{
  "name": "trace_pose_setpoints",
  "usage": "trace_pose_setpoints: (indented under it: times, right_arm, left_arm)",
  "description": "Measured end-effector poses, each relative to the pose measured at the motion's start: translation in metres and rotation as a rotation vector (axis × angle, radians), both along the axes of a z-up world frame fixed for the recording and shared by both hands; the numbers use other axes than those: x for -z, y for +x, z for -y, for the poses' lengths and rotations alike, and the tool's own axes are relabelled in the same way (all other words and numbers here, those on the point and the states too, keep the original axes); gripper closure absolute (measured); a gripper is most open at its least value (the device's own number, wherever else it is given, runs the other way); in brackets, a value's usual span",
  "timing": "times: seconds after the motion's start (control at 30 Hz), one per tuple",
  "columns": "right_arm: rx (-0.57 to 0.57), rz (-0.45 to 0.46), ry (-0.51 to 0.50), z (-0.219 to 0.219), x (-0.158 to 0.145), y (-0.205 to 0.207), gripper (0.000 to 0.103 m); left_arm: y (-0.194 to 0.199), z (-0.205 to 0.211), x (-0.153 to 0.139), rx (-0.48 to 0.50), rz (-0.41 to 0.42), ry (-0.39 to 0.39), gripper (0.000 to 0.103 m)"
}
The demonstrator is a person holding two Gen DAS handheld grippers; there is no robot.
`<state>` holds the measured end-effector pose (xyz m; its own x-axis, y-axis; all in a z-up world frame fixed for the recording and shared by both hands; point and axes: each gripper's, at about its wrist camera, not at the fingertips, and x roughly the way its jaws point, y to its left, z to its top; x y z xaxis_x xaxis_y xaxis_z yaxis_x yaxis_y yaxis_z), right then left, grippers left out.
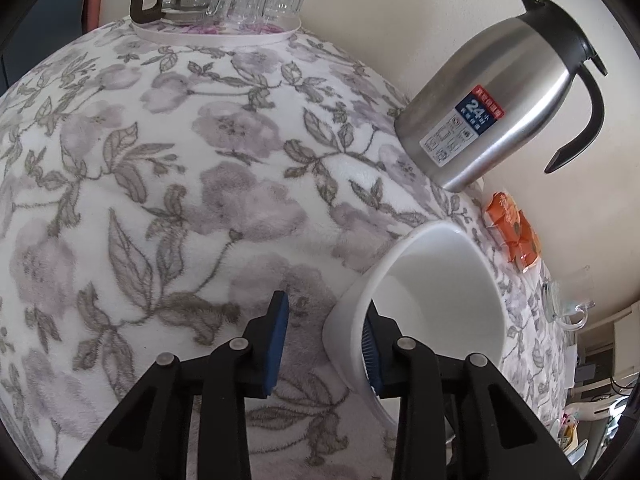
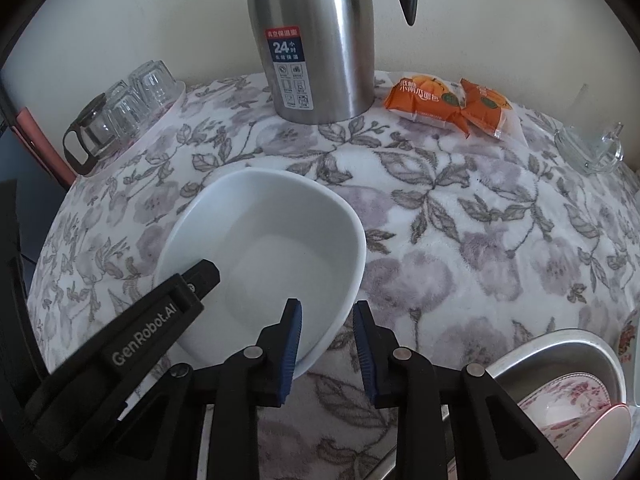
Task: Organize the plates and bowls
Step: 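Close both grippers on the white square bowl rim, then lift the white square bowl with both grippers and carry it over the basin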
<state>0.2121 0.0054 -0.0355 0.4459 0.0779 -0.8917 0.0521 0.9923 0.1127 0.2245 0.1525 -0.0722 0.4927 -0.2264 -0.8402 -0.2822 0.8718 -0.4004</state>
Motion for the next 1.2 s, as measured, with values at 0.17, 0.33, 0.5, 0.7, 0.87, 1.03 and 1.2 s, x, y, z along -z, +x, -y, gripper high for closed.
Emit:
trace_pose_setpoints:
  times: [0.17, 0.33, 0.5, 0.7, 0.87, 1.03, 1.2]
  right_arm:
    - [-0.015, 0.006, 0.023, -0.001, -0.003, -0.003, 0.082]
    - [-0.027, 0.025, 0.041, 0.000, -0.011, -0.008, 0.083]
    - [-0.033, 0.064, 0.039, 0.001, -0.028, -0.016, 0.083]
    - [-0.025, 0.130, 0.045, 0.010, -0.058, -0.032, 0.083]
    - [-0.004, 0.172, 0.064, 0.025, -0.082, -0.050, 0.083]
    - [0.017, 0.221, 0.081, 0.044, -0.107, -0.072, 0.083]
    - [0.048, 0.248, 0.121, 0.069, -0.121, -0.096, 0.084]
  left_arm:
    - [-0.001, 0.000, 0.004, 0.017, 0.002, -0.044, 0.084]
    - [0.000, -0.003, 0.002, 0.025, -0.016, -0.064, 0.091]
    - [-0.005, -0.003, -0.008, 0.047, -0.009, -0.072, 0.092]
    - [-0.013, 0.006, -0.046, 0.078, 0.054, -0.037, 0.092]
    - [-0.024, 0.020, -0.075, 0.104, 0.090, -0.025, 0.092]
    - [-0.040, 0.038, -0.096, 0.134, 0.115, -0.021, 0.092]
    - [-0.056, 0.058, -0.113, 0.182, 0.142, -0.013, 0.091]
